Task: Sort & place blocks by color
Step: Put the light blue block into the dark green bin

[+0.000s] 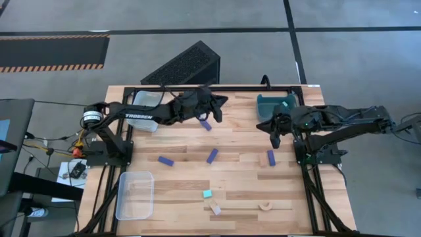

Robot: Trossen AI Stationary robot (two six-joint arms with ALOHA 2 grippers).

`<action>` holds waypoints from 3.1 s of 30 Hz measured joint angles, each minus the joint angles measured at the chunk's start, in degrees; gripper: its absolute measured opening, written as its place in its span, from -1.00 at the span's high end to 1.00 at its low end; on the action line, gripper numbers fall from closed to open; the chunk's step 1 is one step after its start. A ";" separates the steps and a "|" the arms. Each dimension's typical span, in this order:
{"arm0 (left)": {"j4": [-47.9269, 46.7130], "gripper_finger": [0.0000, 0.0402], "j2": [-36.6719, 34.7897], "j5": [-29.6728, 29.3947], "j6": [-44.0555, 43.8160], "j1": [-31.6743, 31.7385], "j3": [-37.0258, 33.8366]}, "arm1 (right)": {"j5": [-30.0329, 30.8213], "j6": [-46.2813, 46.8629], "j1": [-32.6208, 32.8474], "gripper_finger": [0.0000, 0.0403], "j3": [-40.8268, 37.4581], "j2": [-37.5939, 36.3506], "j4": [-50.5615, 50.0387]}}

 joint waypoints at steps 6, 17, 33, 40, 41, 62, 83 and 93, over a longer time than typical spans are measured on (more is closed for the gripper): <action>5.61 1.00 -3.48 1.53 1.11 0.60 -7.02 | 0.33 2.24 0.00 0.85 0.00 0.25 0.16; 16.48 1.00 -19.64 3.20 -3.80 -3.26 -30.03 | 3.05 11.19 0.02 0.85 0.00 11.18 4.07; -10.65 0.70 -41.30 2.68 -0.25 -20.85 -39.21 | 10.33 30.02 10.18 0.85 2.40 35.26 30.50; -2.34 0.33 -35.23 1.60 1.75 -30.41 -40.52 | 13.02 42.79 19.13 0.85 12.89 45.63 17.36; 0.63 0.29 -32.78 1.67 3.30 -31.40 -40.50 | 13.08 44.40 20.10 0.85 14.86 46.85 13.84; 4.43 0.06 11.18 5.67 3.17 -38.45 -19.09 | 18.33 59.88 26.40 0.85 37.65 53.31 -20.85; -5.94 0.06 14.58 3.61 4.75 -38.96 -15.53 | 18.33 61.04 26.38 0.85 37.64 53.31 -20.29; -14.06 0.08 8.89 2.52 6.89 -34.99 -15.94 | 19.19 61.36 26.99 0.85 37.64 53.31 -19.00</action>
